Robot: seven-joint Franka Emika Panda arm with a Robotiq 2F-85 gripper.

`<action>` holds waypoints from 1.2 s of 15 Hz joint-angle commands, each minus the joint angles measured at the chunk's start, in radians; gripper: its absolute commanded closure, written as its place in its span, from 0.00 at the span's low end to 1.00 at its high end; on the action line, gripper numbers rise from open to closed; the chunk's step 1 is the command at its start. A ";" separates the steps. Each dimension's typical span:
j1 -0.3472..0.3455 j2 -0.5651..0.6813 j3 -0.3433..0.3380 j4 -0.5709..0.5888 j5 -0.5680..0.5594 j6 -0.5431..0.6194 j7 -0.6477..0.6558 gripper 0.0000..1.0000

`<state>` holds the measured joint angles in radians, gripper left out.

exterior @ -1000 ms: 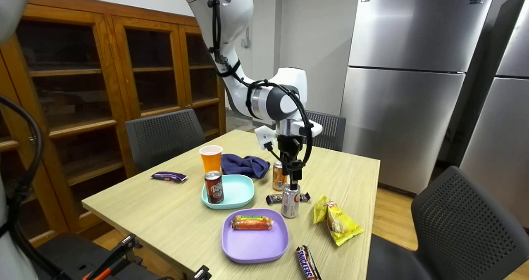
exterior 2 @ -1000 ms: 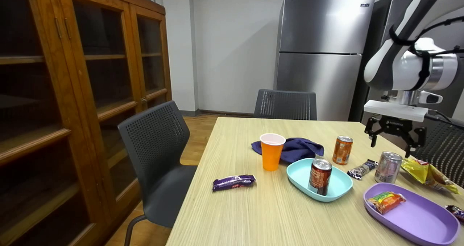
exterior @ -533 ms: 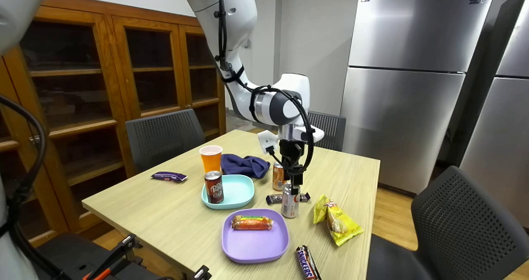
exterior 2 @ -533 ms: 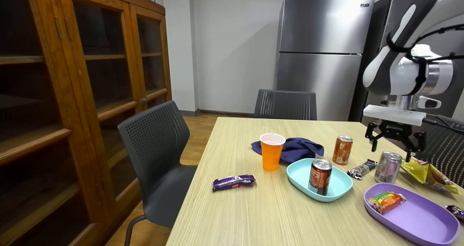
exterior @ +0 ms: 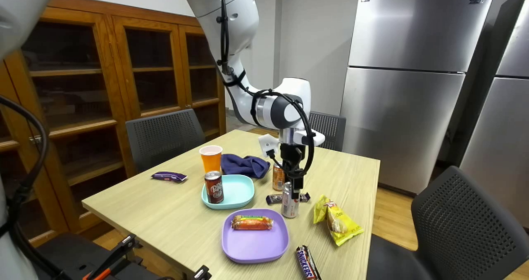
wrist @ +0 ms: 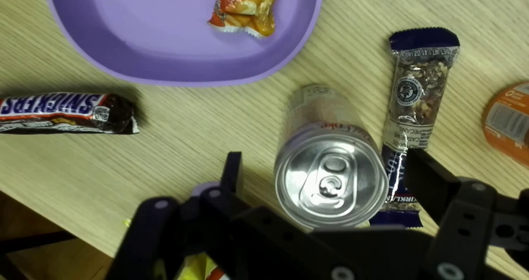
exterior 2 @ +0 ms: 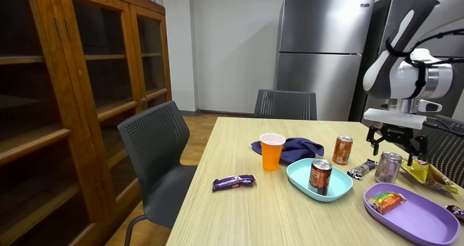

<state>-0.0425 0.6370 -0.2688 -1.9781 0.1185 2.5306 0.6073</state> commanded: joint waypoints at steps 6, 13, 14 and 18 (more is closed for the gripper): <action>-0.007 0.003 0.003 0.029 0.007 -0.028 0.006 0.62; 0.008 -0.125 -0.004 -0.049 -0.026 -0.025 -0.043 0.62; 0.009 -0.139 -0.002 -0.054 -0.030 -0.026 -0.050 0.62; 0.023 -0.187 0.009 -0.077 -0.039 -0.028 -0.060 0.62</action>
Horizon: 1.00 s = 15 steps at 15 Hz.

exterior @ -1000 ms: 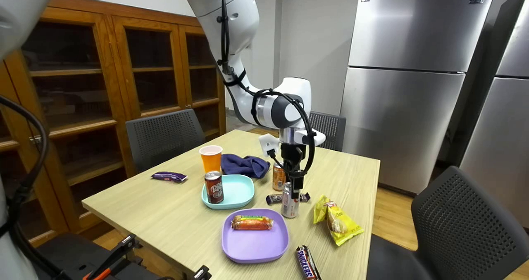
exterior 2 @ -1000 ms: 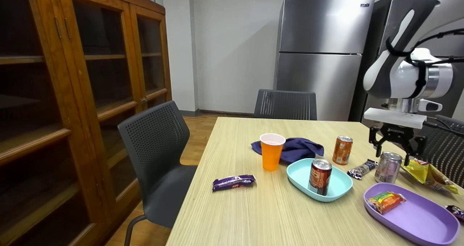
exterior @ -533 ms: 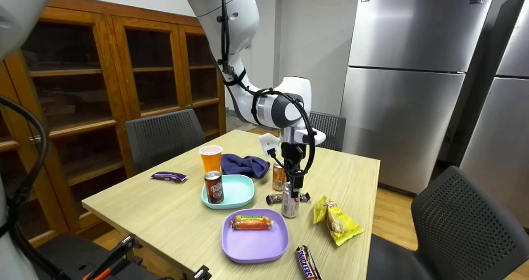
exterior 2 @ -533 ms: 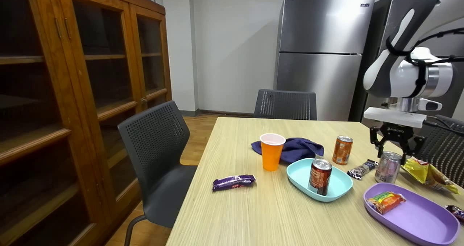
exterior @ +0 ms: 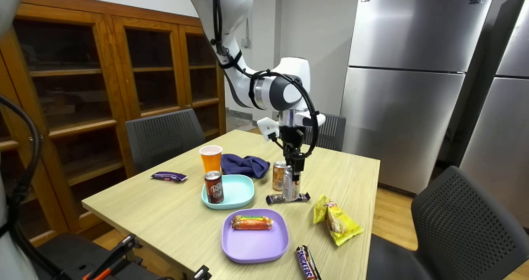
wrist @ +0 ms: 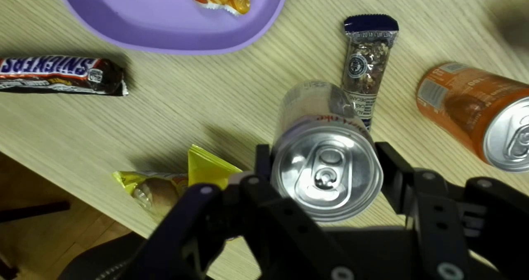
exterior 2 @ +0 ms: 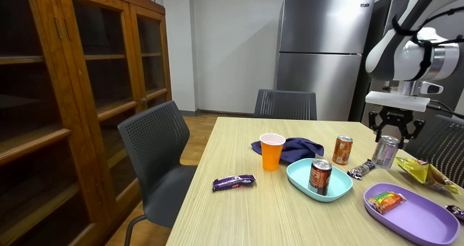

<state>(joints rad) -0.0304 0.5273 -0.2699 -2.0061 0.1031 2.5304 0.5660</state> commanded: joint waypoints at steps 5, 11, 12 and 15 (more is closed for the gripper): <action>0.046 -0.125 0.046 -0.101 -0.030 -0.017 -0.037 0.62; 0.088 -0.136 0.100 -0.131 -0.019 -0.010 -0.034 0.62; 0.093 -0.133 0.107 -0.132 -0.018 -0.009 -0.033 0.62; 0.109 -0.115 0.119 -0.124 -0.016 -0.007 -0.012 0.62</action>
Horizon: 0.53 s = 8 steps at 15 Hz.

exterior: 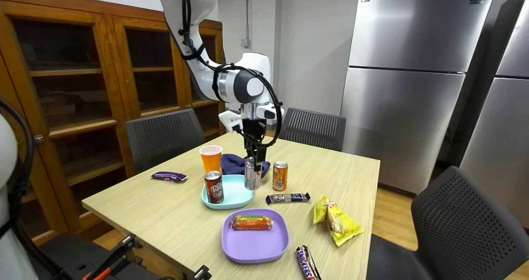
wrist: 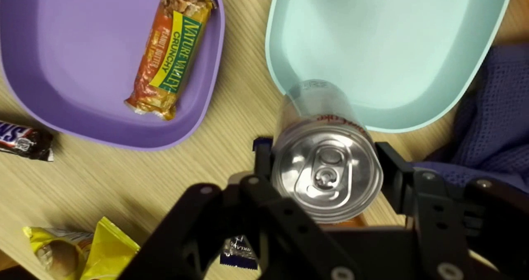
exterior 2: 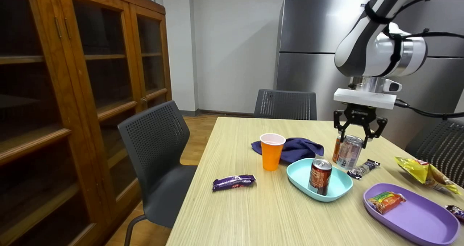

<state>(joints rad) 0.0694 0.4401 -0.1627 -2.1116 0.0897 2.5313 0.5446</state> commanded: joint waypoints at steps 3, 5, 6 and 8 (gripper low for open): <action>0.019 -0.020 0.019 -0.020 -0.001 -0.009 0.019 0.62; 0.026 -0.014 0.023 -0.022 -0.002 -0.011 0.024 0.62; 0.032 -0.012 0.023 -0.027 -0.006 -0.007 0.029 0.62; 0.041 -0.009 0.023 -0.038 -0.010 -0.001 0.032 0.62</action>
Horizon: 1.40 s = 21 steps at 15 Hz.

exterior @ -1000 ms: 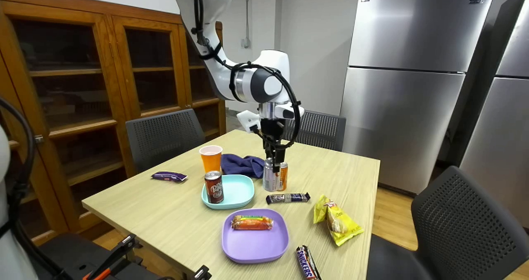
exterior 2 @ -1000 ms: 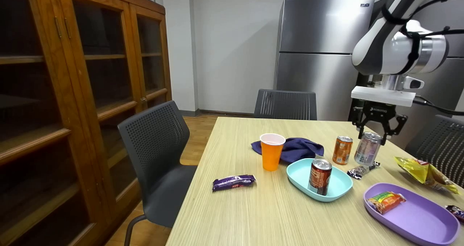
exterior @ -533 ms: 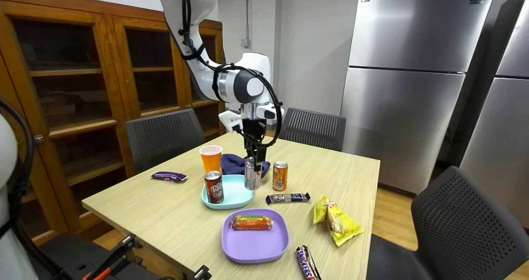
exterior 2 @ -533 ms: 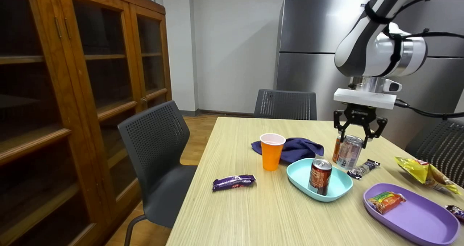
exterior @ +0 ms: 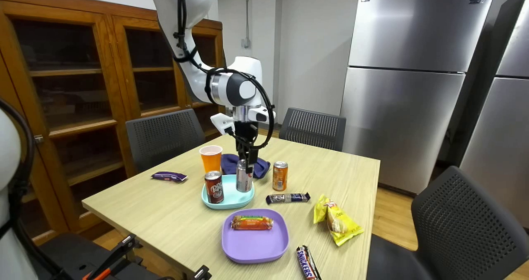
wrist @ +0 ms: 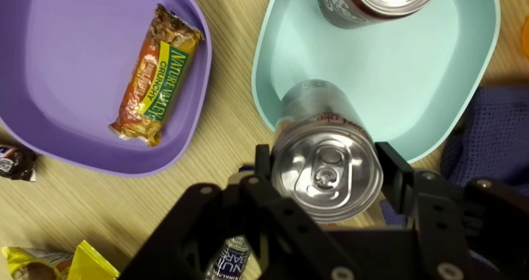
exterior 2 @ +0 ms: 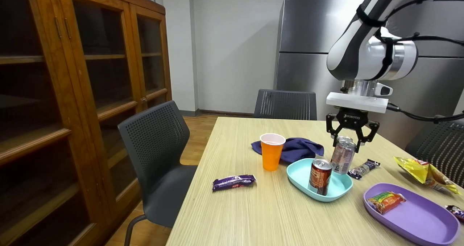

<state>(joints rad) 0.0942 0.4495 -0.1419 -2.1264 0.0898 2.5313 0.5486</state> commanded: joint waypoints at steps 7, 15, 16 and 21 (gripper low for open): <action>0.044 0.012 0.000 -0.031 -0.011 0.023 0.053 0.62; 0.055 0.043 -0.008 -0.027 -0.013 0.056 0.084 0.62; 0.056 0.043 -0.010 -0.029 -0.015 0.059 0.083 0.62; 0.044 0.016 0.007 -0.047 0.002 0.048 0.058 0.01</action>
<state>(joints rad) 0.1360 0.5043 -0.1418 -2.1494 0.0894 2.5804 0.5970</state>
